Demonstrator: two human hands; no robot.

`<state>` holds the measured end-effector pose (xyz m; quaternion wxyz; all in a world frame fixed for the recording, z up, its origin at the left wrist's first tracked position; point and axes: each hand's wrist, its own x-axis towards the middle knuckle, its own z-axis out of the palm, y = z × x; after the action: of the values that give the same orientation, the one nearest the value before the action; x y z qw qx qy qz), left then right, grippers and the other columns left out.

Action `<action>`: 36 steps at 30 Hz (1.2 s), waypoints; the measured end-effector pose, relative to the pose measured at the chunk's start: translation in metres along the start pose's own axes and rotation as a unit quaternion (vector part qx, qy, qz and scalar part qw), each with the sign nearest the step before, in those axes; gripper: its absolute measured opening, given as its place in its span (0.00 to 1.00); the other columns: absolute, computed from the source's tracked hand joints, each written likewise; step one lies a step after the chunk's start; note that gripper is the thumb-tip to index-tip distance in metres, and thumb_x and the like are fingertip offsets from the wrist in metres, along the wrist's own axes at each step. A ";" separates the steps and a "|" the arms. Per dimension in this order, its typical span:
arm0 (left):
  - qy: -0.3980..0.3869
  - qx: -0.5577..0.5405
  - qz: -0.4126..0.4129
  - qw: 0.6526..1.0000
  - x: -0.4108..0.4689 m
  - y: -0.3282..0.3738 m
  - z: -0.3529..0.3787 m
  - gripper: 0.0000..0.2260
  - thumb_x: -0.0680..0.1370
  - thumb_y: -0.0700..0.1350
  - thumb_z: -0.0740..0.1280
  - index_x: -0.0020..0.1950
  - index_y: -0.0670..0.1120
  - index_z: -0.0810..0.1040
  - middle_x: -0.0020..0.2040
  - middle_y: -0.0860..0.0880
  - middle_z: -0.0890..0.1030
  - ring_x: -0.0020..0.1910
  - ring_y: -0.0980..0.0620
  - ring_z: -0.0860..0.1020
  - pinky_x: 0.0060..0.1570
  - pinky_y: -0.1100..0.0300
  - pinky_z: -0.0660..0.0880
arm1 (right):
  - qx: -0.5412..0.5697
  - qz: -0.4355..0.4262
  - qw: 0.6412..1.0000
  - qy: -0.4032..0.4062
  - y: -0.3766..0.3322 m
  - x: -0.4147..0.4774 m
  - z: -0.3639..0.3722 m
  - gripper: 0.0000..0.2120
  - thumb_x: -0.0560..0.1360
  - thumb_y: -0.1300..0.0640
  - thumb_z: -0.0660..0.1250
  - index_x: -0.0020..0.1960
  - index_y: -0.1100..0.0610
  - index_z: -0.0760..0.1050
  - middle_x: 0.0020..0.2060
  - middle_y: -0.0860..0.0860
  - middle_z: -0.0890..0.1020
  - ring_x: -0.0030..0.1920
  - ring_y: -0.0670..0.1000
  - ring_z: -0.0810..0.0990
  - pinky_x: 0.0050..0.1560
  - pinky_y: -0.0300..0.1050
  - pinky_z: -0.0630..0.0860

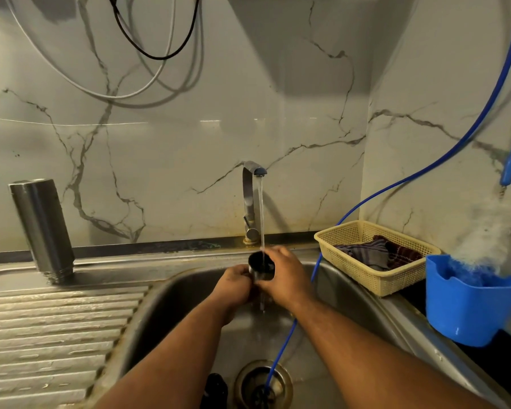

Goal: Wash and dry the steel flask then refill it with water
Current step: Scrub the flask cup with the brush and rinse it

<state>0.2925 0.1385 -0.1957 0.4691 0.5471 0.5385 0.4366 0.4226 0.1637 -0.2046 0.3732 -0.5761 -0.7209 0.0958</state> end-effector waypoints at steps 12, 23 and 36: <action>0.158 -0.041 -0.068 0.984 0.004 -0.007 -0.003 0.14 0.85 0.48 0.58 0.51 0.41 0.78 0.44 0.40 0.86 0.44 0.43 0.86 0.46 0.49 0.81 | -0.002 0.032 0.999 -0.004 -0.004 -0.002 -0.008 0.37 0.71 0.52 0.79 0.76 0.51 0.67 0.70 0.48 0.70 0.68 0.51 0.72 0.65 0.44 0.72; 0.042 -0.098 -0.034 0.994 0.003 -0.005 -0.001 0.15 0.86 0.52 0.57 0.58 0.45 0.80 0.51 0.39 0.85 0.53 0.39 0.84 0.56 0.44 0.82 | 0.110 0.125 0.985 -0.035 -0.012 -0.005 -0.011 0.27 0.75 0.30 0.65 0.60 0.51 0.78 0.50 0.48 0.83 0.47 0.47 0.81 0.41 0.38 0.76; -0.037 -0.012 0.126 0.991 0.011 -0.006 -0.007 0.24 0.77 0.38 0.72 0.70 0.58 0.75 0.63 0.51 0.79 0.61 0.53 0.78 0.50 0.60 0.80 | 0.519 0.334 0.780 -0.104 -0.013 0.000 -0.012 0.18 0.83 0.42 0.61 0.62 0.54 0.75 0.55 0.60 0.83 0.54 0.59 0.84 0.58 0.54 0.82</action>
<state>0.2854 0.1495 -0.2007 0.4366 0.6208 0.4419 0.4782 0.4206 0.1564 -0.1890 0.4834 -0.4863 -0.3593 0.6331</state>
